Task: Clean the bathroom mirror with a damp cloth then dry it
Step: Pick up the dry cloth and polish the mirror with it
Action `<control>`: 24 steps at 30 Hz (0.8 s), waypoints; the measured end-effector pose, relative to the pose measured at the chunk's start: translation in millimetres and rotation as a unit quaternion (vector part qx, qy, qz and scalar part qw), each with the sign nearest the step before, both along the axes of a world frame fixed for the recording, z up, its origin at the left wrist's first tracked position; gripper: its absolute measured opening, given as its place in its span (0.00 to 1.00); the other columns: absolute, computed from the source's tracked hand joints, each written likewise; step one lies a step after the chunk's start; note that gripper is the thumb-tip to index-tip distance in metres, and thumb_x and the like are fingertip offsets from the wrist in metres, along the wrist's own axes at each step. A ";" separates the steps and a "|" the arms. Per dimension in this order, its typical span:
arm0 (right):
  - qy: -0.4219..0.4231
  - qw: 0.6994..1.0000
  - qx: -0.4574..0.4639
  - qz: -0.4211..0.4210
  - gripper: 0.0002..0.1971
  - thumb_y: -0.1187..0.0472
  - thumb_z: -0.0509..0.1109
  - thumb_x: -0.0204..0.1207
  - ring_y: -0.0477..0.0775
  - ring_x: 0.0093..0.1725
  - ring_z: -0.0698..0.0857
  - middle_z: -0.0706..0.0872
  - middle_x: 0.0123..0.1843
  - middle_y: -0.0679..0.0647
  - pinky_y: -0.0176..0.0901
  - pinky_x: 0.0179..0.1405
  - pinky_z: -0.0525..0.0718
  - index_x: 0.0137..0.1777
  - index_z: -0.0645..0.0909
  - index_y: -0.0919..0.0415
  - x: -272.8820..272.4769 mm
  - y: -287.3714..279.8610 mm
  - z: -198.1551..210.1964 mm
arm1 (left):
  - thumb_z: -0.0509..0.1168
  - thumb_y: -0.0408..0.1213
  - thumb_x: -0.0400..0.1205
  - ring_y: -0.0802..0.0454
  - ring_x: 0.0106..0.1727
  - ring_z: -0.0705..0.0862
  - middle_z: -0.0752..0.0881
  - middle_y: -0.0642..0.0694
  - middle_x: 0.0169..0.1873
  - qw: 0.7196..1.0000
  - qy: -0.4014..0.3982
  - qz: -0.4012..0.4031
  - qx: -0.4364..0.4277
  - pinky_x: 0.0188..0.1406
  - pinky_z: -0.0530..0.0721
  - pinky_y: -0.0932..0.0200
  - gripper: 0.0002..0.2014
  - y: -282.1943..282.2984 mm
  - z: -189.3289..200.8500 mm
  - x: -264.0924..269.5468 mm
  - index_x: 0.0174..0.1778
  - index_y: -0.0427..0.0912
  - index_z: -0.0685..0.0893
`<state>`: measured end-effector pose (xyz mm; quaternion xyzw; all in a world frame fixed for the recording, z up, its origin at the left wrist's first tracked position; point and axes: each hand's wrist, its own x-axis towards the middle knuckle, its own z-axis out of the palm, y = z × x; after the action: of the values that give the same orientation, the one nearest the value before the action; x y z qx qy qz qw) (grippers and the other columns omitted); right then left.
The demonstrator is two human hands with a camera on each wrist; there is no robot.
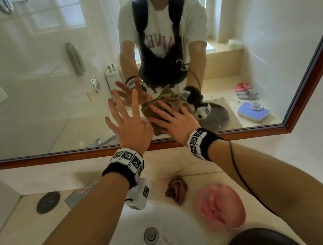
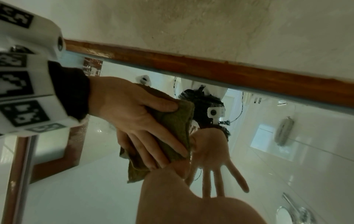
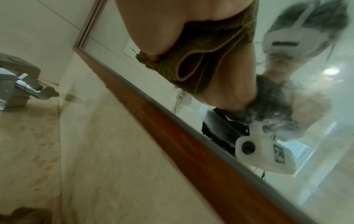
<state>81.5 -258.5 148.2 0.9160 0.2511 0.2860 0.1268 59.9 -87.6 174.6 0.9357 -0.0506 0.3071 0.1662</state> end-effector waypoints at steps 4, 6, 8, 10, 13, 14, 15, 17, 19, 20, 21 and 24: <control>-0.018 1.000 0.013 -0.009 0.33 0.41 0.61 0.81 0.55 0.85 0.49 0.52 0.87 0.47 0.64 0.77 0.59 0.84 0.53 0.40 -2.1 -24.6 4.8 | 0.65 0.35 0.73 0.30 0.86 0.44 0.41 0.33 0.86 1.000 -0.006 0.002 0.017 0.75 0.58 0.19 0.50 -2.3 5.6 2.3 0.87 0.55 0.42; -0.032 0.999 0.025 -0.027 0.32 0.40 0.58 0.82 0.55 0.84 0.50 0.53 0.86 0.47 0.64 0.77 0.60 0.84 0.53 0.40 -6.9 -42.3 6.7 | 0.66 0.36 0.74 0.30 0.86 0.44 0.41 0.33 0.86 1.000 -0.004 -0.001 0.026 0.75 0.59 0.19 0.50 -10.9 5.3 1.0 0.87 0.55 0.42; -0.042 0.998 0.031 -0.040 0.30 0.39 0.55 0.83 0.56 0.84 0.51 0.53 0.86 0.48 0.64 0.77 0.57 0.84 0.53 0.40 -10.8 -64.7 8.4 | 0.67 0.37 0.74 0.29 0.86 0.44 0.40 0.33 0.86 0.999 -0.003 -0.011 0.033 0.75 0.58 0.18 0.51 -22.7 3.7 -1.0 0.87 0.56 0.41; -0.047 0.997 0.035 -0.052 0.30 0.38 0.52 0.83 0.57 0.84 0.51 0.53 0.86 0.48 0.65 0.76 0.58 0.84 0.53 0.40 -15.5 -88.6 10.6 | 0.68 0.38 0.74 0.29 0.86 0.44 0.40 0.33 0.86 0.999 0.000 -0.019 0.043 0.75 0.58 0.18 0.52 -36.4 1.4 -3.5 0.86 0.57 0.39; -0.065 0.994 0.048 -0.072 0.31 0.36 0.51 0.81 0.59 0.84 0.53 0.55 0.86 0.50 0.67 0.74 0.62 0.83 0.53 0.40 -22.2 -124.7 11.2 | 0.65 0.38 0.75 0.29 0.86 0.42 0.38 0.34 0.86 0.998 0.009 -0.032 0.056 0.75 0.58 0.18 0.50 -62.0 0.5 -7.5 0.86 0.58 0.39; -0.071 0.993 0.059 -0.078 0.32 0.36 0.53 0.80 0.59 0.84 0.54 0.56 0.86 0.50 0.68 0.73 0.61 0.83 0.53 0.40 -23.8 -137.0 9.1 | 0.64 0.38 0.75 0.29 0.86 0.42 0.38 0.34 0.86 0.998 0.010 -0.037 0.058 0.75 0.58 0.18 0.50 -71.4 0.3 -8.2 0.87 0.58 0.39; -0.077 0.991 0.068 -0.083 0.33 0.36 0.55 0.80 0.60 0.84 0.53 0.56 0.86 0.51 0.70 0.74 0.59 0.83 0.54 0.41 -25.0 -149.5 6.2 | 0.64 0.38 0.75 0.29 0.86 0.42 0.37 0.35 0.86 0.997 0.010 -0.041 0.062 0.75 0.58 0.18 0.50 -81.1 0.4 -8.8 0.87 0.58 0.39; -0.089 0.988 0.083 -0.100 0.34 0.36 0.58 0.80 0.62 0.84 0.52 0.55 0.85 0.52 0.71 0.75 0.54 0.83 0.54 0.41 -26.9 -175.0 -1.2 | 0.64 0.38 0.75 0.29 0.86 0.41 0.36 0.36 0.86 0.997 0.010 -0.048 0.067 0.75 0.57 0.18 0.50 -100.3 0.8 -9.9 0.87 0.59 0.39; -0.087 0.983 0.103 -0.125 0.34 0.36 0.56 0.79 0.64 0.83 0.51 0.55 0.85 0.54 0.72 0.76 0.49 0.83 0.54 0.43 -32.3 -198.3 -10.0 | 0.65 0.37 0.75 0.29 0.86 0.40 0.36 0.36 0.86 0.996 0.010 -0.051 0.066 0.75 0.56 0.18 0.50 -118.0 0.9 -11.7 0.87 0.60 0.39; -0.085 0.980 0.115 -0.138 0.34 0.35 0.55 0.79 0.64 0.83 0.51 0.55 0.85 0.55 0.72 0.76 0.46 0.83 0.54 0.44 -36.4 -208.7 -14.8 | 0.65 0.37 0.75 0.29 0.86 0.40 0.36 0.36 0.86 0.996 0.009 -0.051 0.068 0.75 0.56 0.17 0.51 -126.2 0.5 -12.8 0.86 0.60 0.39; -0.082 0.977 0.126 -0.151 0.34 0.35 0.53 0.79 0.65 0.83 0.51 0.56 0.85 0.56 0.71 0.76 0.43 0.83 0.54 0.44 -40.3 -219.0 -19.7 | 0.65 0.36 0.75 0.29 0.86 0.40 0.36 0.36 0.86 0.996 0.008 -0.050 0.070 0.75 0.56 0.17 0.51 -134.3 0.0 -14.0 0.86 0.60 0.39; -0.072 0.969 0.151 -0.182 0.34 0.34 0.51 0.79 0.67 0.83 0.50 0.56 0.85 0.59 0.72 0.75 0.43 0.83 0.55 0.46 -49.2 -245.5 -34.2 | 0.63 0.37 0.75 0.30 0.86 0.40 0.37 0.35 0.86 0.996 0.005 -0.054 0.071 0.74 0.56 0.17 0.49 -155.2 -1.9 -18.4 0.87 0.60 0.40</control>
<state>32.3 -504.0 114.0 0.9317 0.0244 0.3584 0.0546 41.5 -242.8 172.7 0.9426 -0.1221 0.2884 0.1162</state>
